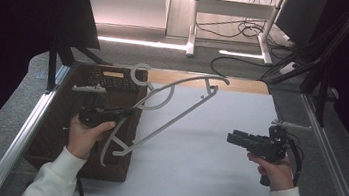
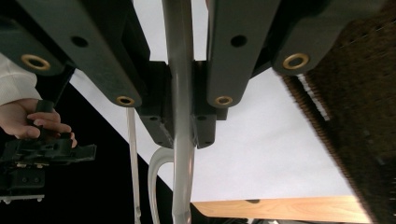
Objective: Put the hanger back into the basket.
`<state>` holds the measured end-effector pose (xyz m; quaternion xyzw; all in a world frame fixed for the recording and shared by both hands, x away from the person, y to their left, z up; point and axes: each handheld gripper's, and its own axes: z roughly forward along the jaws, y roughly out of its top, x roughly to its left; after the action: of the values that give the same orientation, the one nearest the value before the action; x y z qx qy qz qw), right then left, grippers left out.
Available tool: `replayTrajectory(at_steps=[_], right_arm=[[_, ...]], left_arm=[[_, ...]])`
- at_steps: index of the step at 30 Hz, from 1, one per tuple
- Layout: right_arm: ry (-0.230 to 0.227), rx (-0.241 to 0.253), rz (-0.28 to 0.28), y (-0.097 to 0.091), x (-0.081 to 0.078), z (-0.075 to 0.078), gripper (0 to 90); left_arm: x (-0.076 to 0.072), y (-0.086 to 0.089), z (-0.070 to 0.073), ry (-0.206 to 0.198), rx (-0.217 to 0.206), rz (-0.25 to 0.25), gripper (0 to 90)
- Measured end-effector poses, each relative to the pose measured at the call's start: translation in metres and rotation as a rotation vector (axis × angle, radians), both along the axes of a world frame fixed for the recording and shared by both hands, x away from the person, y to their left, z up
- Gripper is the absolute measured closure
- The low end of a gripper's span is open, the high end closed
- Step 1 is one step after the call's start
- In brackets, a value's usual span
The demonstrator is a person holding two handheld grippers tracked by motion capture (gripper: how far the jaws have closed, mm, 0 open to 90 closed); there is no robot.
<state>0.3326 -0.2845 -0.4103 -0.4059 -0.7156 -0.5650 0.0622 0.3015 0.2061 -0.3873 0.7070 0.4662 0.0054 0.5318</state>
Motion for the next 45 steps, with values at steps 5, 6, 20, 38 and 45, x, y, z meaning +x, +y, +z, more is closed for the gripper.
replayTrajectory(at_steps=[5, 6, 20, 38, 45], right_arm=[[0.003, -0.012, -0.007, 0.0, 0.0, -0.002, 47.6], [0.002, -0.014, -0.009, -0.001, 0.001, -0.003, 47.5], [0.007, -0.016, -0.013, -0.002, 0.001, -0.004, 47.2], [0.014, -0.021, -0.015, 0.001, 0.003, -0.007, 47.1], [0.018, -0.025, -0.017, 0.0, 0.004, -0.008, 47.0]], left_arm=[[-0.001, 0.01, -0.001, 0.002, 0.013, 0.023, 81.4], [-0.001, 0.014, -0.002, 0.005, 0.014, 0.032, 81.4], [-0.011, 0.054, 0.005, -0.009, 0.046, 0.108, 81.4], [-0.034, 0.133, 0.001, -0.018, 0.092, 0.264, 81.5], [-0.034, 0.154, -0.004, -0.021, 0.131, 0.301, 81.5]])
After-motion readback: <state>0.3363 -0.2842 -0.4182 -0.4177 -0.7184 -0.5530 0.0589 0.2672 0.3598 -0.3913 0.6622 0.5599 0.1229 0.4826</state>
